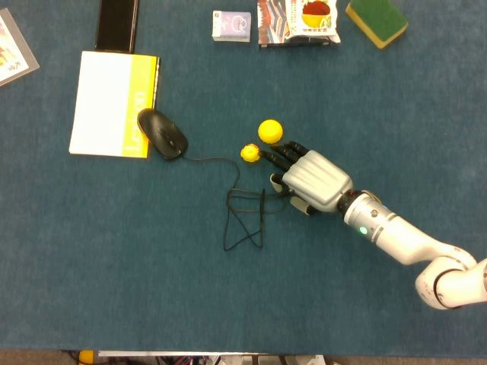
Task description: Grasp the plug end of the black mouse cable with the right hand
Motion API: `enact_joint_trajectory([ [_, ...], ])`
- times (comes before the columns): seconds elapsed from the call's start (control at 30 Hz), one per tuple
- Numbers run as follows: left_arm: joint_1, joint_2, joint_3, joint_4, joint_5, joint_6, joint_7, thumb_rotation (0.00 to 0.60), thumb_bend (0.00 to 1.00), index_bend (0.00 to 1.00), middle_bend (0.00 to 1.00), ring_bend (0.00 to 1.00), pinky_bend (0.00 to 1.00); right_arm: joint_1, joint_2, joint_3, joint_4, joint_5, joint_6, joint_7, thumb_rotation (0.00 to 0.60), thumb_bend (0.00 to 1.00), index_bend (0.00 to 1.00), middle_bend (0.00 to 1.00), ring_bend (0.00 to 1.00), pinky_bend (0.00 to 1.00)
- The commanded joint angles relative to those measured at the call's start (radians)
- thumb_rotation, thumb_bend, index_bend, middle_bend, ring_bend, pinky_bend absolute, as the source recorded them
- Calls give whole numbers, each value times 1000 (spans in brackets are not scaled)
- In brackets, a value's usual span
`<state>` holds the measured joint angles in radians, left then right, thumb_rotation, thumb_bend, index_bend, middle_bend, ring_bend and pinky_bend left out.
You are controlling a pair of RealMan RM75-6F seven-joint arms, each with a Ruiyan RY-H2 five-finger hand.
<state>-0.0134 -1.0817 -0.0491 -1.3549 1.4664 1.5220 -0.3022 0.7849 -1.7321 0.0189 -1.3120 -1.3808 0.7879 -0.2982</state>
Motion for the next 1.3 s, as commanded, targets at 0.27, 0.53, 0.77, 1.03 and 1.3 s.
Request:
enact_joint_trajectory([
  [0.27, 1, 1, 0, 0, 2, 1, -2, 600, 191, 379, 309, 183, 306, -4, -6, -2, 6, -6, 7, -5, 600, 347, 474, 60, 0, 109],
  [0.53, 3, 1, -2, 0, 2, 3, -3, 600, 191, 379, 309, 183, 306, -7, -9, -3, 9, -9, 14, -14, 600, 350, 515, 60, 0, 109],
  [0.77, 5, 2, -3, 0, 1, 3, -5, 600, 191, 379, 309, 183, 306, -10, -16, -3, 16, -17, 25, -17, 600, 352, 558, 60, 0, 109],
  [1.03, 5, 4, -4, -1, -2, 2, -8, 600, 190, 379, 309, 183, 306, -17, -12, 0, 9, -28, 46, -15, 600, 352, 575, 60, 0, 109],
  [1.3, -1, 2, -11, -4, -5, -3, 5, 600, 191, 378, 309, 183, 306, -39, 44, 7, -81, -63, 124, -40, 600, 353, 577, 60, 0, 109],
])
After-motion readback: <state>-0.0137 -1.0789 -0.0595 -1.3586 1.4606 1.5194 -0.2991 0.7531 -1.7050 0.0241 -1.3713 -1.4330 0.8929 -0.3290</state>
